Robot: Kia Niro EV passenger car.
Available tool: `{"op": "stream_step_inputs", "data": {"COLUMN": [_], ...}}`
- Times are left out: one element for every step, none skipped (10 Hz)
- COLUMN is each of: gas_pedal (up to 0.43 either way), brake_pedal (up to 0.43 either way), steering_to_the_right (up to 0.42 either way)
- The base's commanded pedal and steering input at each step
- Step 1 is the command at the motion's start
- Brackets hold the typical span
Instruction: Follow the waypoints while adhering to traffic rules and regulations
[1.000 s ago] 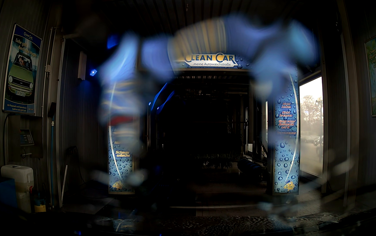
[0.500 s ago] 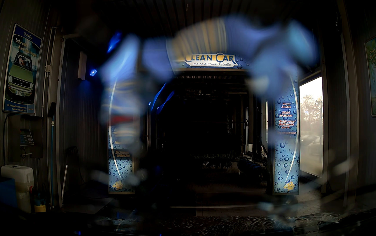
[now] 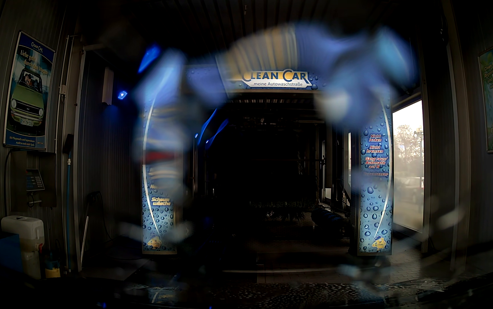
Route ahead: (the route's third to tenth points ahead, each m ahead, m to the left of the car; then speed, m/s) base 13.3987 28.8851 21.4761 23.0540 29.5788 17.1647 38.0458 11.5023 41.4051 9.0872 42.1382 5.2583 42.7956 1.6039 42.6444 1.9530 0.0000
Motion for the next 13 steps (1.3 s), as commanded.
{"op": "stream_step_inputs", "data": {"gas_pedal": [0.0, 0.0, 0.0, 0.0, 0.0, 0.0, 0.0, 0.0, 0.0, 0.0, 0.0, 0.0, 0.0], "brake_pedal": [0.0, 0.006, 0.0, 0.006, 0.0, 0.006, 0.006, 0.0, 0.0, 0.0, 0.006, 0.0, 0.0], "steering_to_the_right": [-0.015, -0.015, -0.015, -0.015, -0.014, -0.015, -0.015, -0.014, -0.014, -0.014, -0.015, -0.015, -0.014]}}
